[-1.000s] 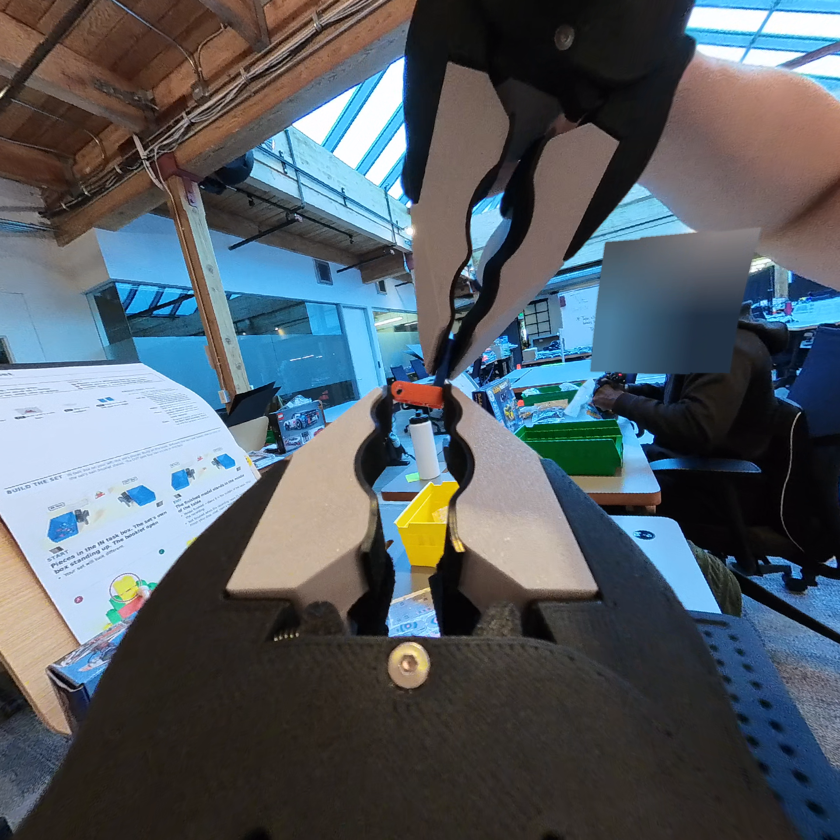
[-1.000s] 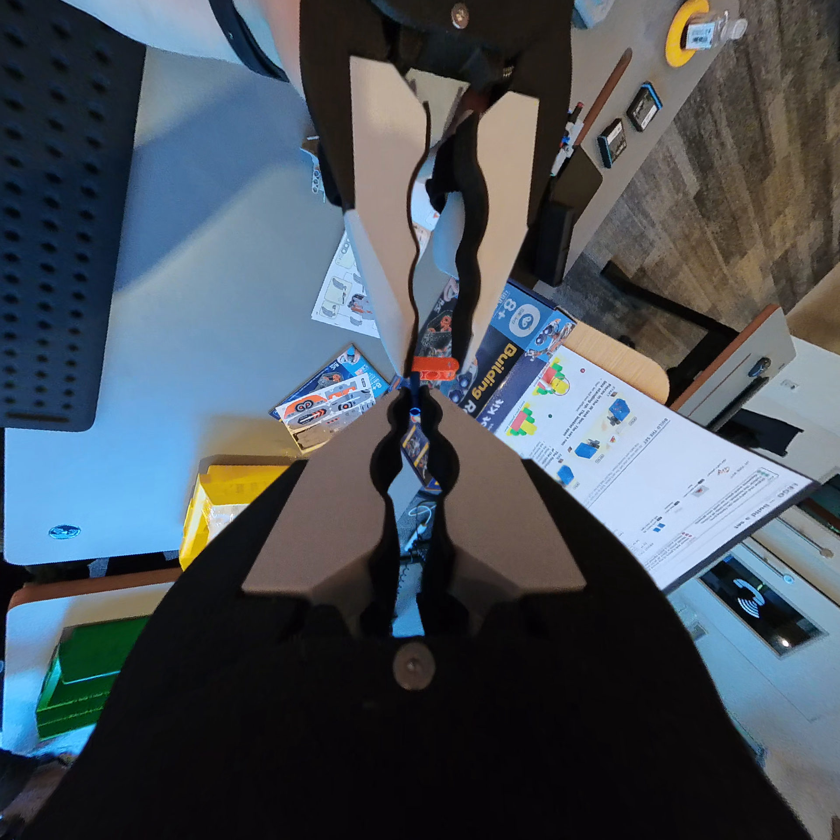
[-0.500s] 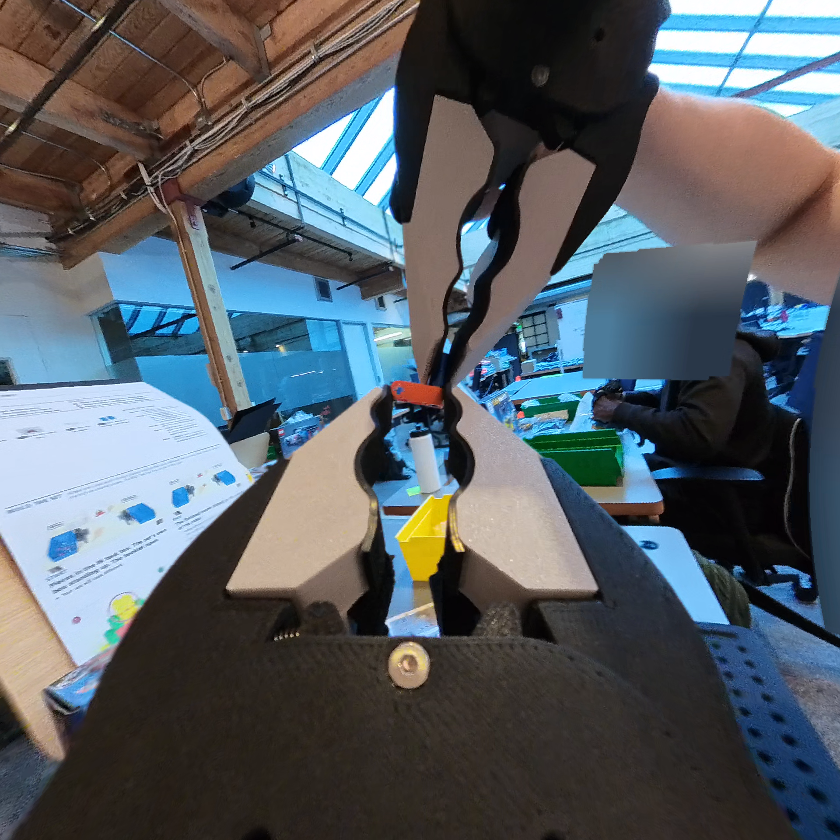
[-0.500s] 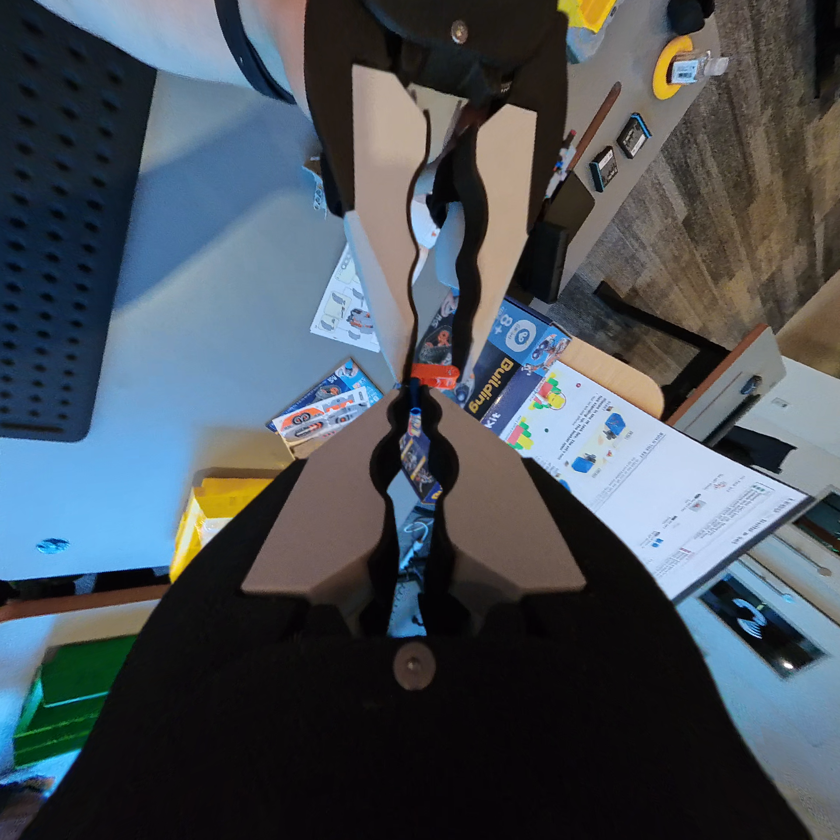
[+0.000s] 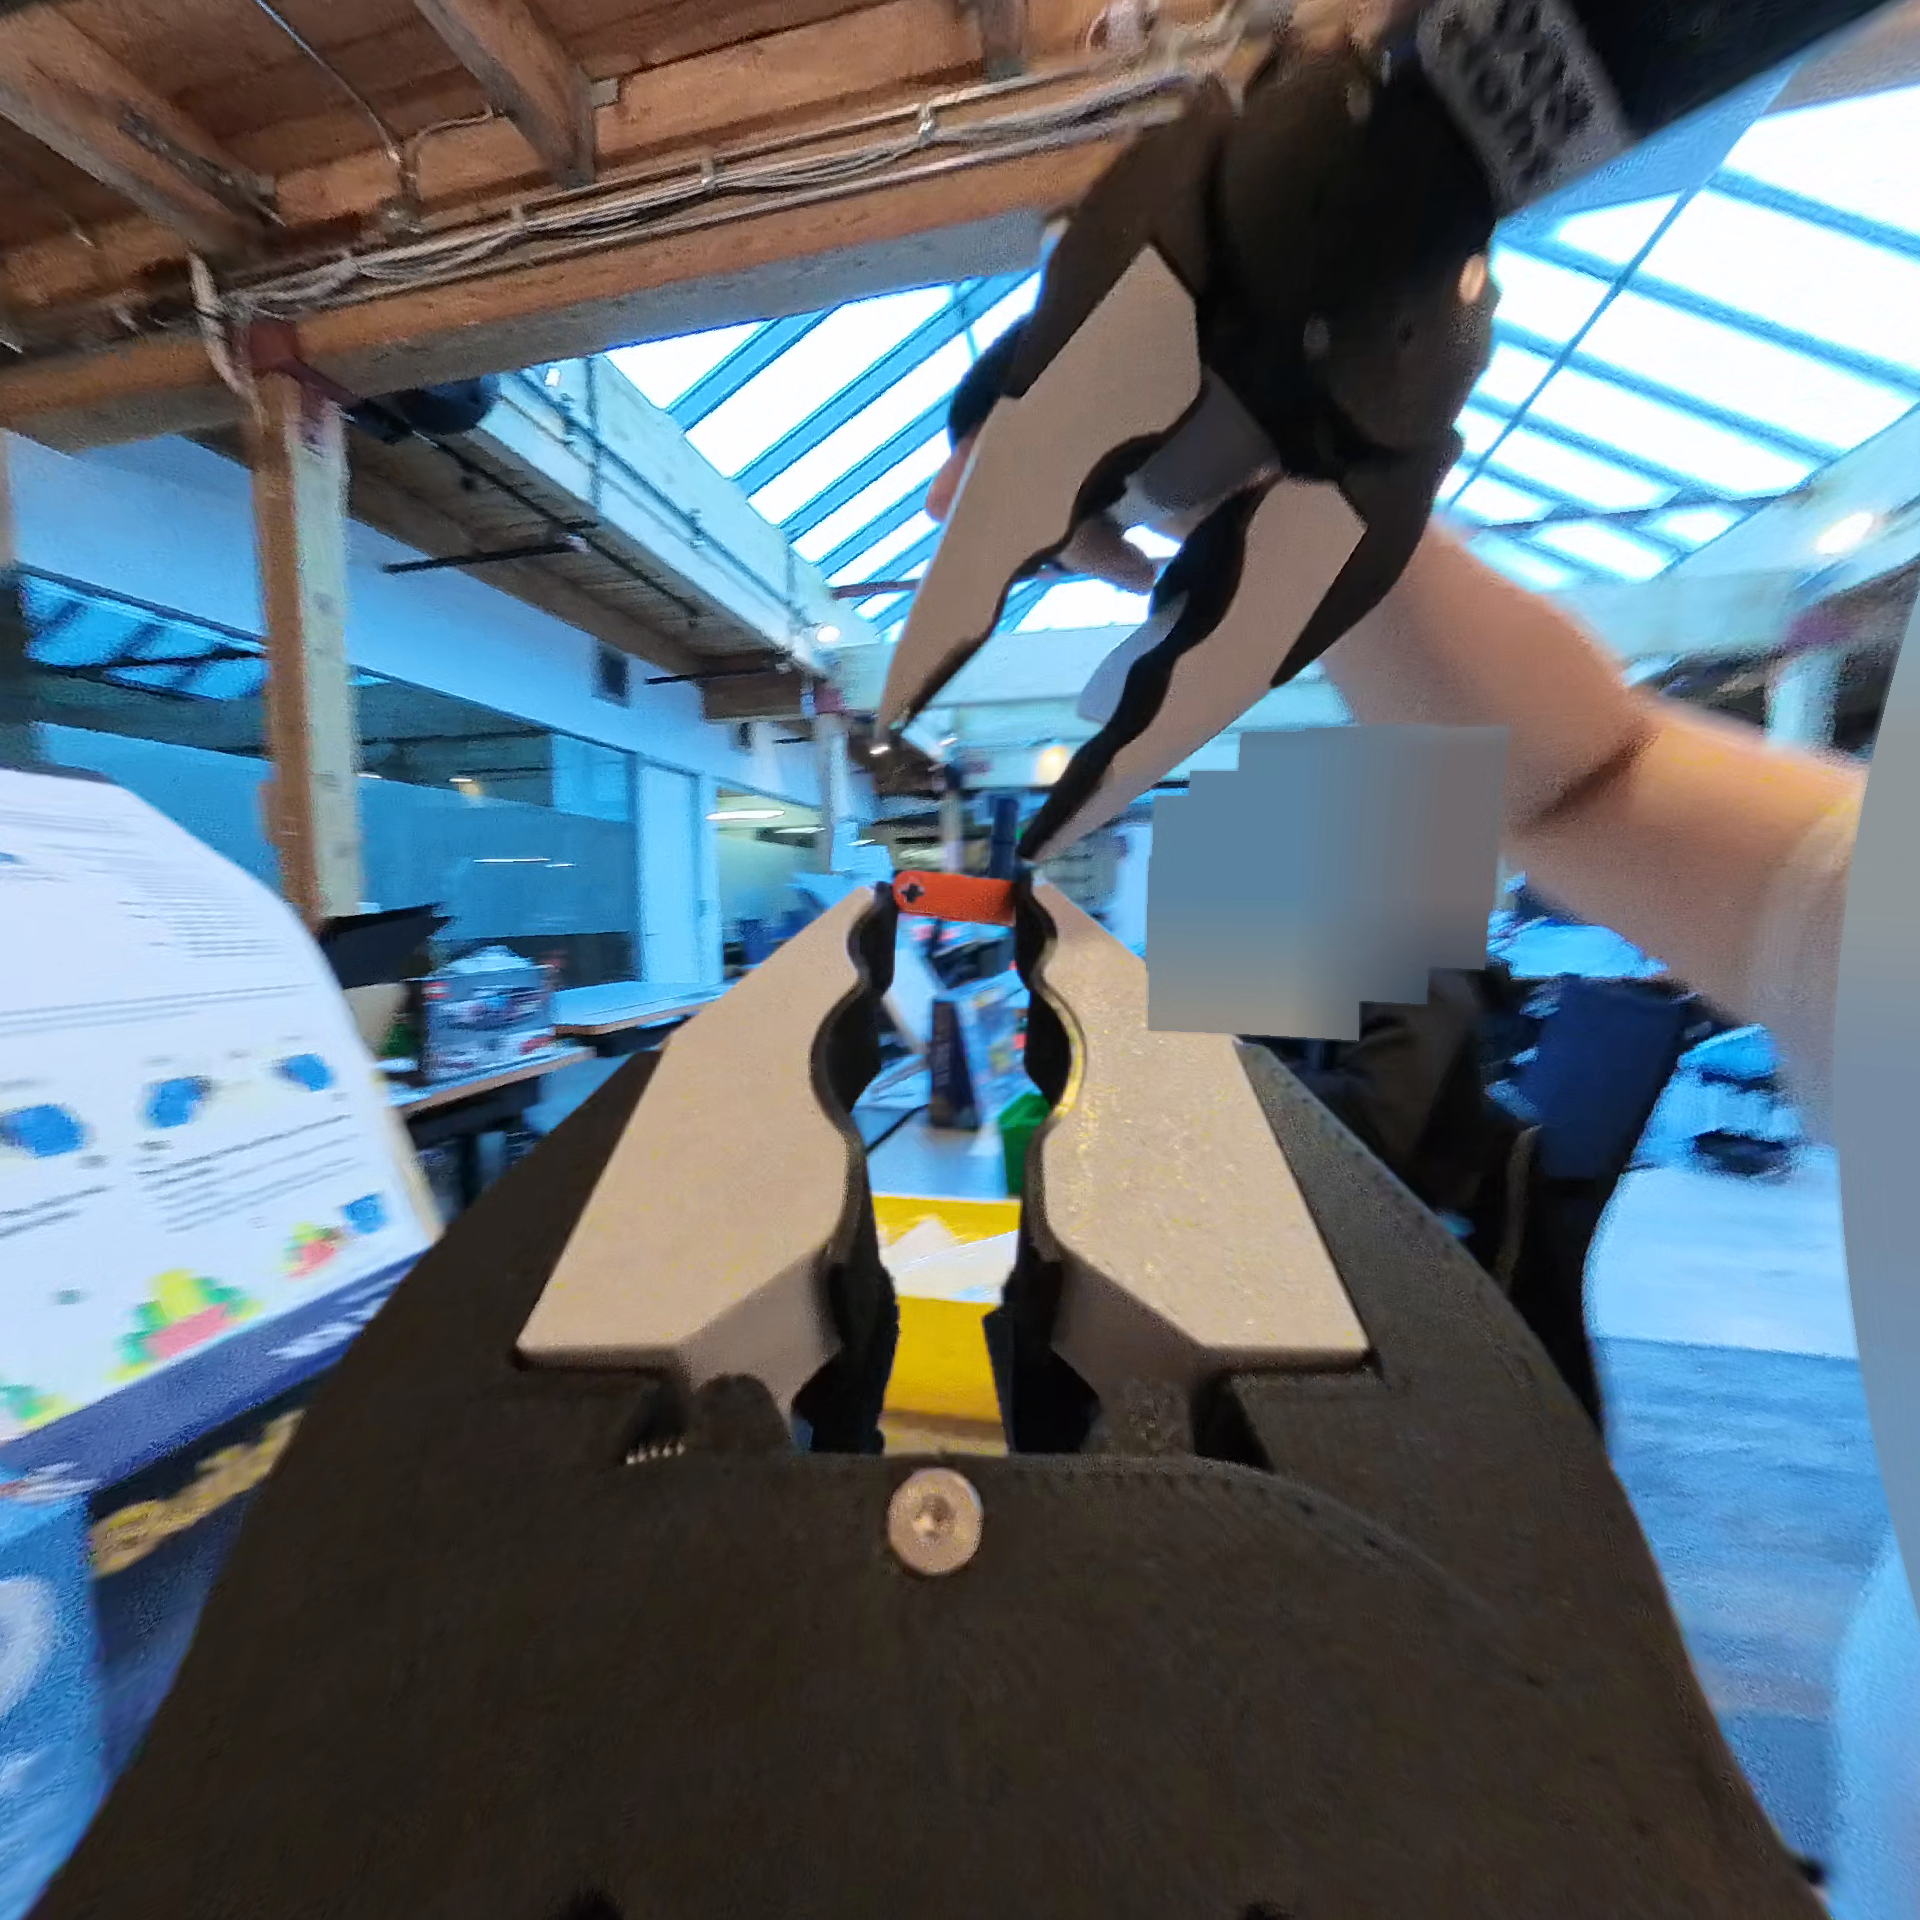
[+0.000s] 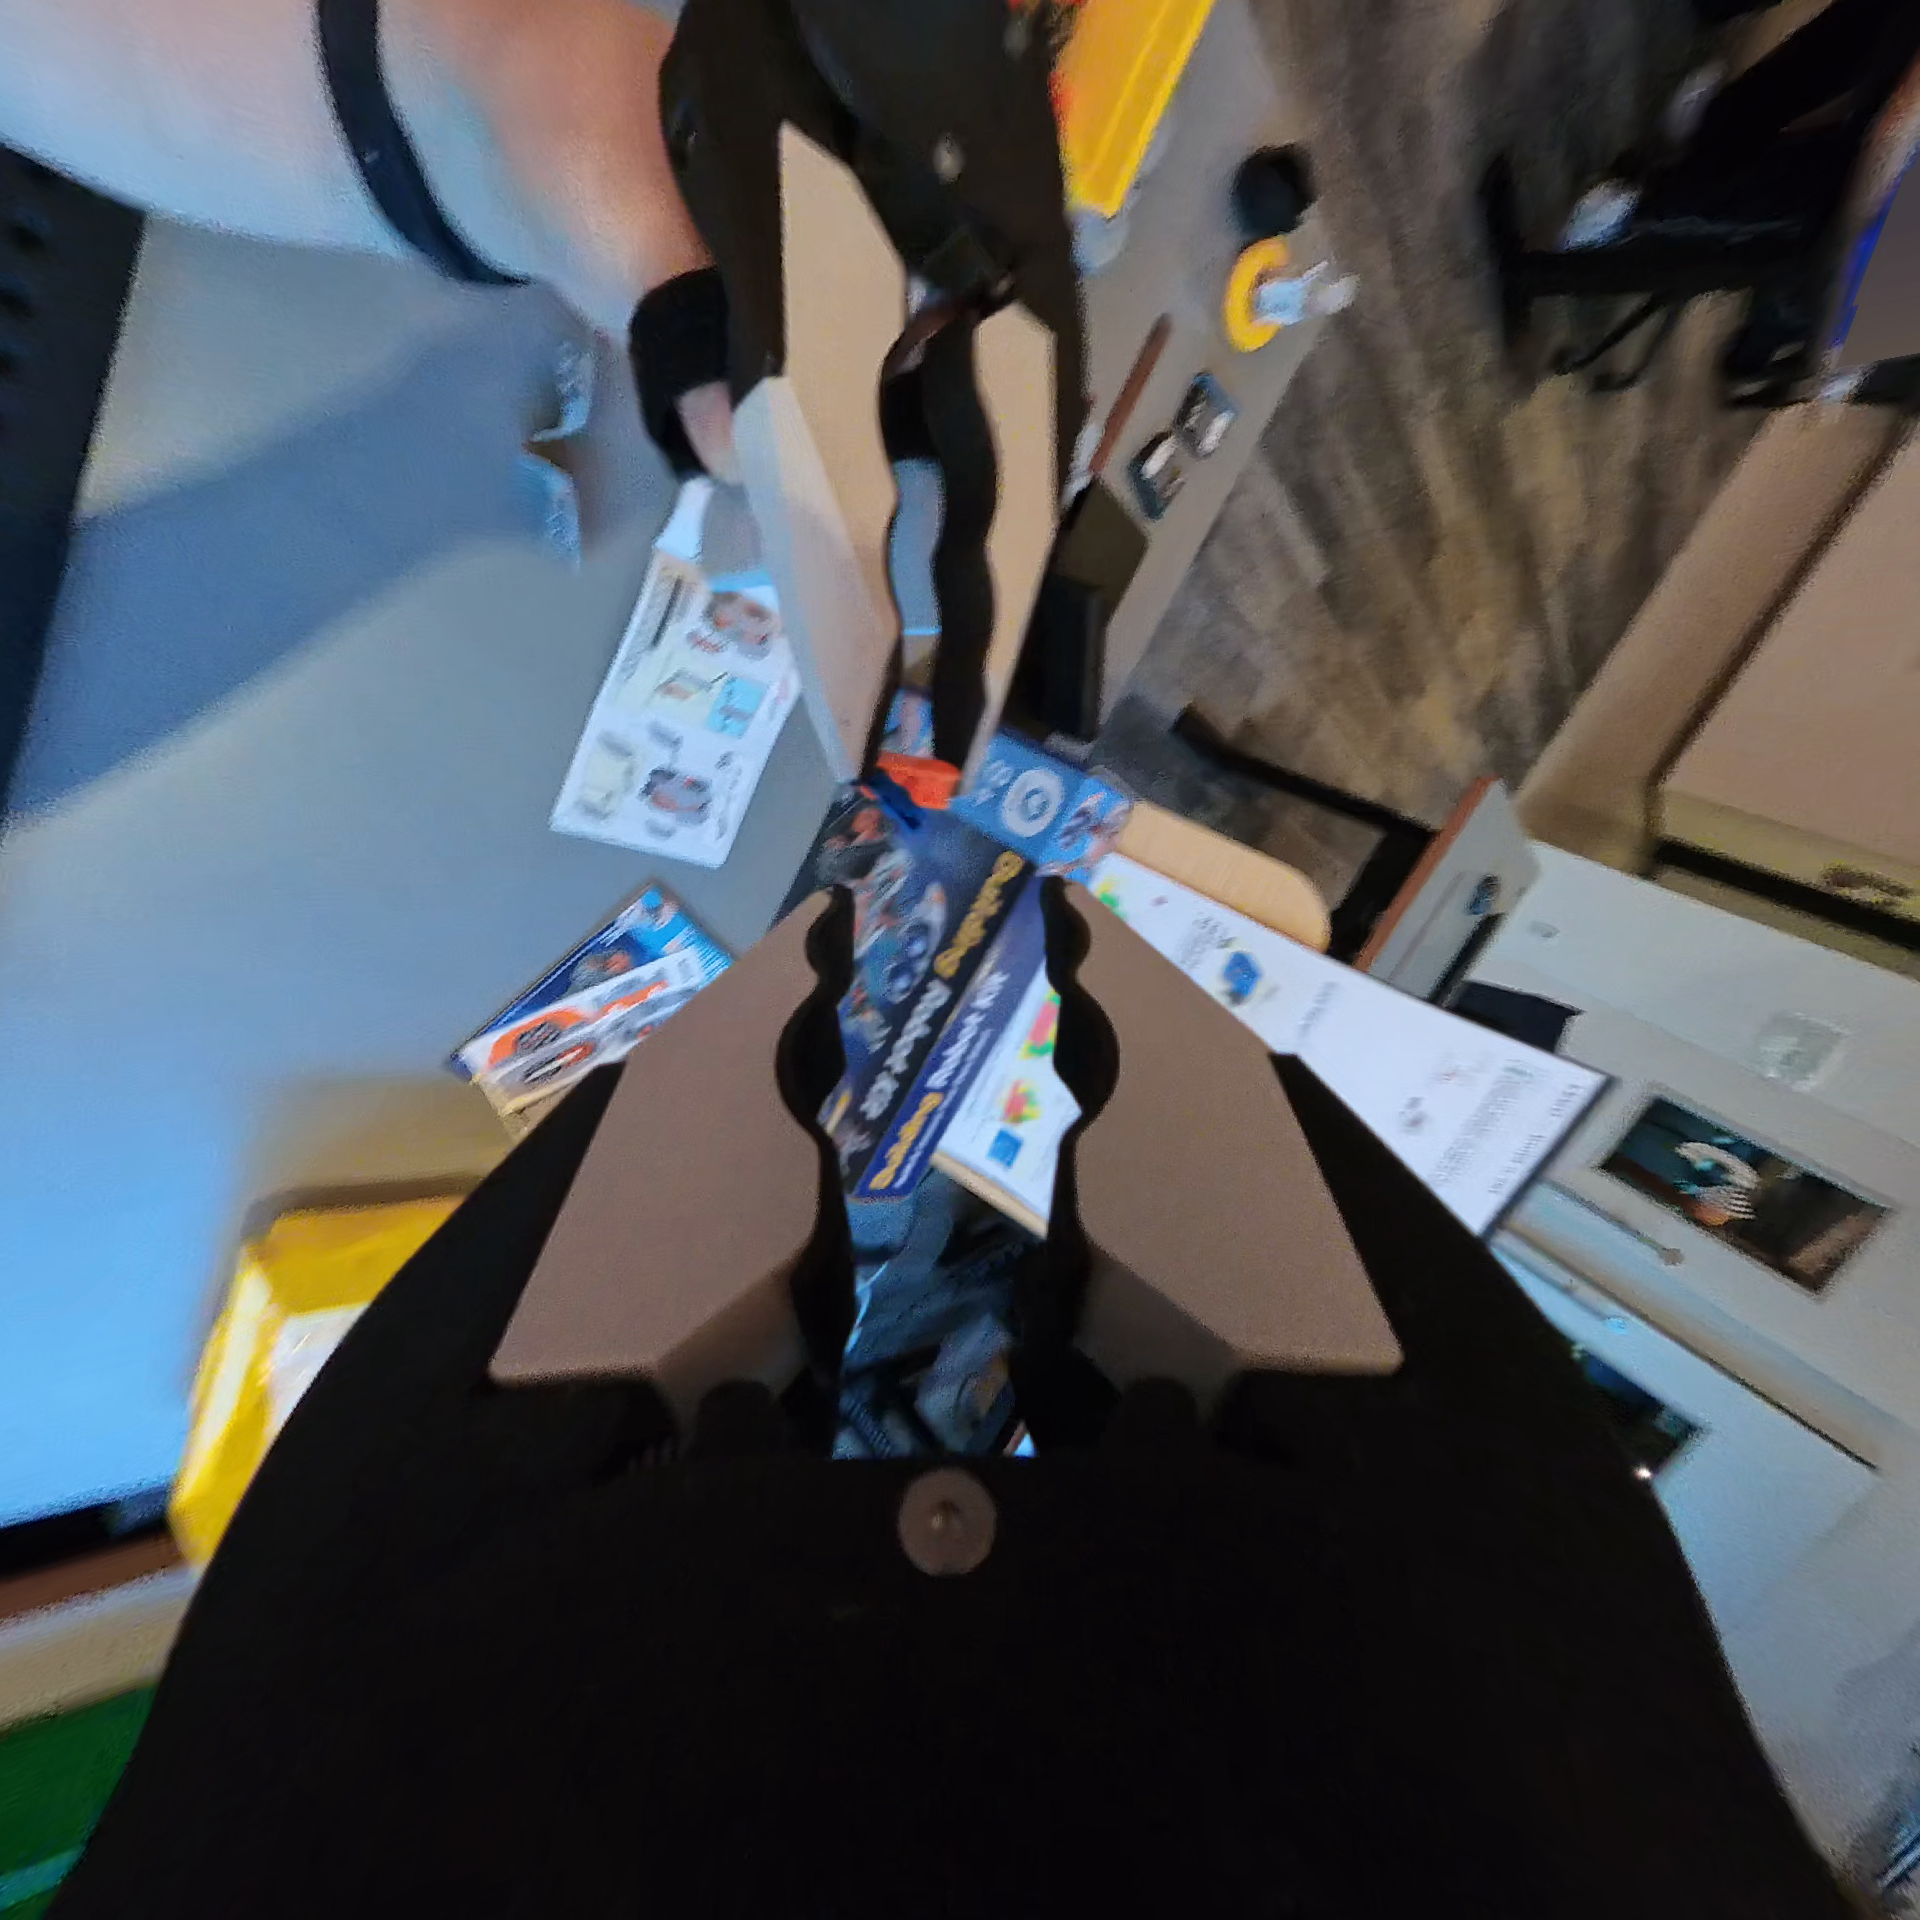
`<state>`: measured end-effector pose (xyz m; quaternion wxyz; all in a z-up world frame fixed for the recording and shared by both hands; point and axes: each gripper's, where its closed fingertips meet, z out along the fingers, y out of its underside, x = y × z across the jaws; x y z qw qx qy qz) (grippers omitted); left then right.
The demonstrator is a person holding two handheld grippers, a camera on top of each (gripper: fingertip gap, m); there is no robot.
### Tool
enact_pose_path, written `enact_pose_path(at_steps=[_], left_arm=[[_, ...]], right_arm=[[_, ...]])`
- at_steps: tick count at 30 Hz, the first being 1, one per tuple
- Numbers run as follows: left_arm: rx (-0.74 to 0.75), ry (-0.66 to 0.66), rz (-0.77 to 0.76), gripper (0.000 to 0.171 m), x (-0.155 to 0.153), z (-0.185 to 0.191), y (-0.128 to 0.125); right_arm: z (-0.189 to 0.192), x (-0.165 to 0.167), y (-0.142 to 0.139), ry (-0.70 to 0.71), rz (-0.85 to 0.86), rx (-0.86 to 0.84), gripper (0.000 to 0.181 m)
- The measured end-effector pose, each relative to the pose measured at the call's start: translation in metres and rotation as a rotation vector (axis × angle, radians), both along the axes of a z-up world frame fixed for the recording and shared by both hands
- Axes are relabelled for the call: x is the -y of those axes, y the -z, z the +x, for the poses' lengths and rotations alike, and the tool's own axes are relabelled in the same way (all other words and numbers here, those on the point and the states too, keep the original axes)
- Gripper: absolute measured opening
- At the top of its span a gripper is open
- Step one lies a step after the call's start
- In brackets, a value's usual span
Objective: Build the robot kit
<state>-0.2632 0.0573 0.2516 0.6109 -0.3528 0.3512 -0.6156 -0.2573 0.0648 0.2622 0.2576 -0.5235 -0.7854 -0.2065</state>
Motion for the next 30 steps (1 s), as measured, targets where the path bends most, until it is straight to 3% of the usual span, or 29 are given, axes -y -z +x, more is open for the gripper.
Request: enact_pose_path(at_steps=[3, 6, 9, 11, 18, 20, 30], left_arm=[[0.065, 0.23, -0.109, 0.02, 0.006, -0.004, -0.004], [0.116, 0.426, -0.213, 0.02, 0.008, -0.006, -0.006], [0.123, 0.516, -0.281, 0.02, 0.006, -0.002, -0.004], [0.123, 0.552, -0.305, 0.02, 0.007, 0.002, -0.003], [0.092, 0.586, -0.319, 0.021, 0.014, 0.014, -0.001], [0.085, 0.585, -0.321, 0.021, 0.013, 0.016, 0.0], [0.057, 0.601, -0.341, 0.021, 0.014, 0.026, 0.004]], right_arm=[[-0.006, 0.001, -0.015, -0.115, 0.147, -0.166, 0.056], [-0.004, 0.015, -0.008, -0.232, 0.285, -0.322, 0.059], [-0.005, 0.026, -0.009, -0.315, 0.428, -0.51, 0.053], [-0.004, 0.024, -0.006, -0.318, 0.482, -0.582, 0.054], [-0.004, 0.012, 0.01, -0.343, 0.581, -0.582, 0.04], [-0.004, 0.012, 0.009, -0.352, 0.605, -0.574, 0.024], [0.005, 0.013, 0.012, -0.331, 0.633, -0.586, 0.023]])
